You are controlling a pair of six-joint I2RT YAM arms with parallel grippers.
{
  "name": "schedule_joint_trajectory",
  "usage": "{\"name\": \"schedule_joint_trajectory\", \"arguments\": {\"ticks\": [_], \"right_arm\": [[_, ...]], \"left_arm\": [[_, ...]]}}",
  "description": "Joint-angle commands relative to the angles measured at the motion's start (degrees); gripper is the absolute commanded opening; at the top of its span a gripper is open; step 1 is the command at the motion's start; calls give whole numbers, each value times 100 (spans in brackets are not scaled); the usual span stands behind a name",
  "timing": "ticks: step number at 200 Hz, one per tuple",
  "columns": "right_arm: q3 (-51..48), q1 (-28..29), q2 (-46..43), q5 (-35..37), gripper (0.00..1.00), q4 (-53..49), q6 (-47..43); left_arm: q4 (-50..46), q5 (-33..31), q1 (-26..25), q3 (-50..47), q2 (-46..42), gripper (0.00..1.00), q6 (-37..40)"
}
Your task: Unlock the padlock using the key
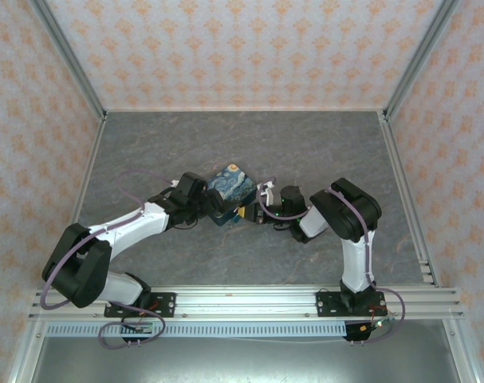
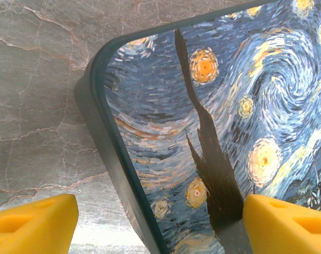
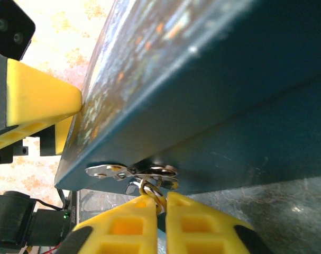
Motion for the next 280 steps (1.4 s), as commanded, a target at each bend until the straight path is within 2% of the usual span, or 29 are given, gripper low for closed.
{"name": "schedule_joint_trajectory", "arguments": {"ticks": [1,15,73,126,192,227,280], "right_arm": [[-89,-14,-258,75,4,54,-137],[-157,-45,-311,230,0,83,-79],[-306,-155,-394,554,0,541,478],[-317,-194,-492,823,0,554,679],[-556,-323,-1089,1117,0,-329,287],[-648,-366,-1816,1224,0,-1397,-136],[-249,-362,-3768,1493,0,-5053,-1262]], "left_arm": [[-389,-168,-27,61,-30,82,168],[-397,-181,-29,52,-33,82,164],[-384,-194,-34,0,-42,82,159],[-384,-210,-31,-43,-84,82,159],[-359,-185,-23,-34,-404,84,144],[-323,-235,-22,18,-826,86,232],[-629,-731,-17,85,-1650,88,728]]}}
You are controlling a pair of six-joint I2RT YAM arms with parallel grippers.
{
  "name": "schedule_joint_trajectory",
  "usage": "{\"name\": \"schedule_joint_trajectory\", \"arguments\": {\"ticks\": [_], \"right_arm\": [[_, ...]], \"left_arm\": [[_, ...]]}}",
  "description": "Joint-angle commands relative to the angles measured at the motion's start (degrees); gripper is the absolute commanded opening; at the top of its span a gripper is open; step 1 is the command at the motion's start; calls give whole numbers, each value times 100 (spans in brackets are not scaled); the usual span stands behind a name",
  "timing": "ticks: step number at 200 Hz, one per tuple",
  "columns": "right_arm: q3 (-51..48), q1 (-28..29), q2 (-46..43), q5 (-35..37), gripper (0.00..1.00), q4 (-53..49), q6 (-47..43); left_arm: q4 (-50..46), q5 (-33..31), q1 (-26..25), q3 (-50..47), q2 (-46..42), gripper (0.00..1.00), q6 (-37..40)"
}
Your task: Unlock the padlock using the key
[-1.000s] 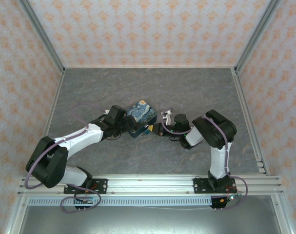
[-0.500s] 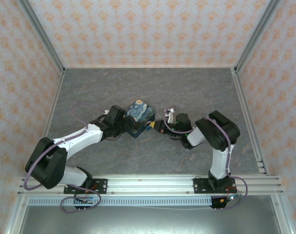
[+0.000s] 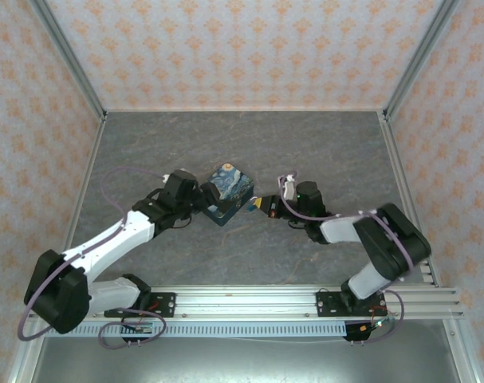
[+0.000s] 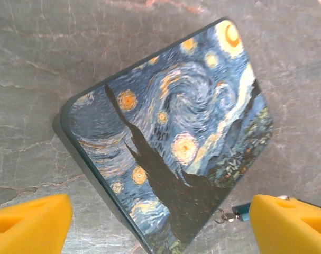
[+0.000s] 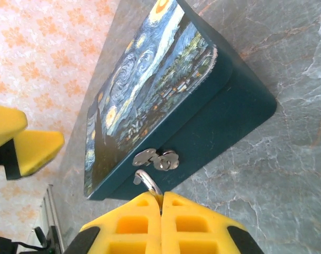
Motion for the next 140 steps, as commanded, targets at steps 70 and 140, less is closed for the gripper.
{"name": "schedule_joint_trajectory", "arguments": {"ticks": [70,140], "right_arm": [[1186,25,-2110,-55,0,-5907,-1331],[1227,389,-1879,268,0,-7216,-1117]], "left_arm": [[-468,-862,-17,-78,-1186,91,819],[-607,-997,-14,-80,-1473,92,1033]]}}
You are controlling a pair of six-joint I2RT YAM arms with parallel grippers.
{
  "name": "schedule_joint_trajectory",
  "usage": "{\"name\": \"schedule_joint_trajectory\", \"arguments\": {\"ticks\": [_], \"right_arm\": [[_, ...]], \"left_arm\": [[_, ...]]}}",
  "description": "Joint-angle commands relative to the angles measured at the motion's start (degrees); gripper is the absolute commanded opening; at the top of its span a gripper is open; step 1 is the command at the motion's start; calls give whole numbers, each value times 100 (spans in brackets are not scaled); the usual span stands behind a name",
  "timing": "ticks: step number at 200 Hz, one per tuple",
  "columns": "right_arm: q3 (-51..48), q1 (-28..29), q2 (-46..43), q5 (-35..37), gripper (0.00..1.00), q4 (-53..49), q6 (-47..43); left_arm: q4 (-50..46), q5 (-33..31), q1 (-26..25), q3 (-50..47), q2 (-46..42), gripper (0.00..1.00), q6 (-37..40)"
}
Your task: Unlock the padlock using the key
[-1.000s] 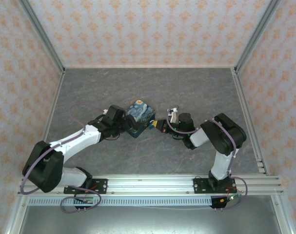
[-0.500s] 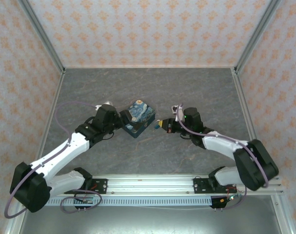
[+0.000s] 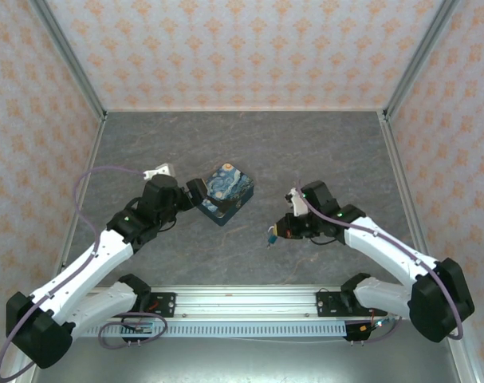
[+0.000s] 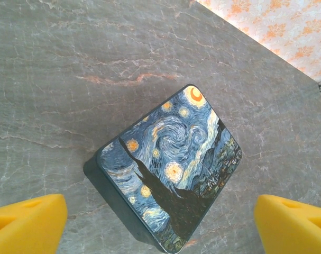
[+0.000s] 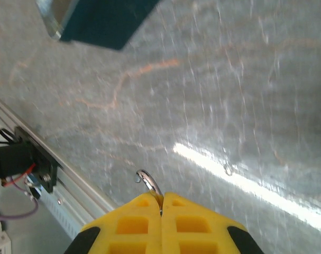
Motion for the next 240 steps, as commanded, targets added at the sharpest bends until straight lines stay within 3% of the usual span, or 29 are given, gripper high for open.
{"name": "schedule_joint_trajectory", "arguments": {"ticks": [1,89,145,191,240], "right_arm": [[146,126,244,254,0,-734,14],[266,176,1470,676,0,433,160],[390,85,1387,1082,27,460,26],[707,-320,550,1747,39,45,-357],[889,-667,-451,3331,65,5,-1012]], "left_arm": [[-174,-243,-16,-67,-118,92,186],[-299,-331,-13,-68,-201,92,290],[-400,-470,-16,74,-183,92,418],[-452,-840,-10,295,-175,94,549],[-238,-2136,-6,478,-234,94,1318]]}}
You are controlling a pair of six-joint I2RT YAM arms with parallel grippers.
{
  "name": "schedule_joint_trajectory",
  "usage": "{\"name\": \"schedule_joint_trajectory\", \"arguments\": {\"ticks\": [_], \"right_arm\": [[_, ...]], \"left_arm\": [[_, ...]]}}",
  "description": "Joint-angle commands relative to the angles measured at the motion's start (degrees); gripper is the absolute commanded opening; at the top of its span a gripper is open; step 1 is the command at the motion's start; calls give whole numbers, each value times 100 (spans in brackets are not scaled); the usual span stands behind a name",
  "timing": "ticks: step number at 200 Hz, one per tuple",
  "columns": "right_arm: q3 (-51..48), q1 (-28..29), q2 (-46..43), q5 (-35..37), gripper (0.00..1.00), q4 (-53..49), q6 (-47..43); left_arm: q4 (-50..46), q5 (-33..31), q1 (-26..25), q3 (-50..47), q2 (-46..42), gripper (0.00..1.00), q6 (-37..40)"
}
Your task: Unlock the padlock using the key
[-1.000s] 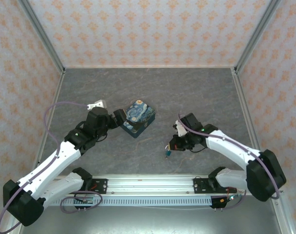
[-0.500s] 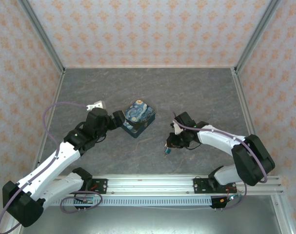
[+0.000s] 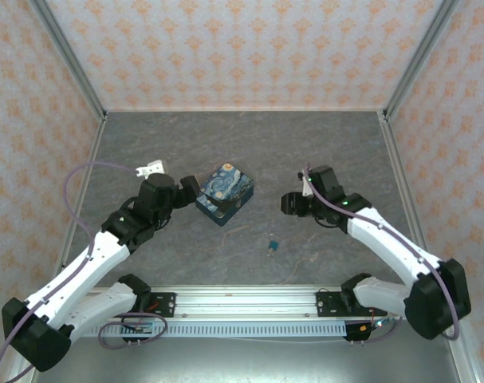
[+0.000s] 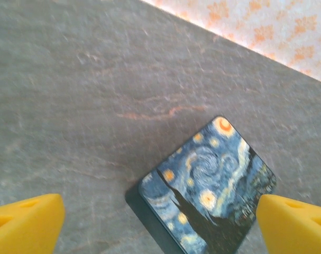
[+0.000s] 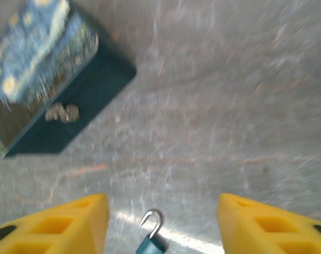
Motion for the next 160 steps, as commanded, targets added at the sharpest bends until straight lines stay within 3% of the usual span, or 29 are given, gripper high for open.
{"name": "schedule_joint_trajectory", "arguments": {"ticks": [1,13,70,111,160], "right_arm": [[95,-155,-396,1126,65,-89,-489],[23,-266,-579,1512,74,132,-659],[-836,-1303,-869,2406,98,1605,-864],[-1905,-2123,-822,2784,99,3102,-836],[-2664,-2542,52,2454,99,4954,-942]], "left_arm": [[124,-1065,-3,196,-115,94,685],[398,-1341,4,145,-153,94,1107],[1899,-2308,169,-459,-42,94,3036],[2129,-2543,599,-830,288,94,2937],[2866,-2436,1081,-1478,535,95,2783]]}}
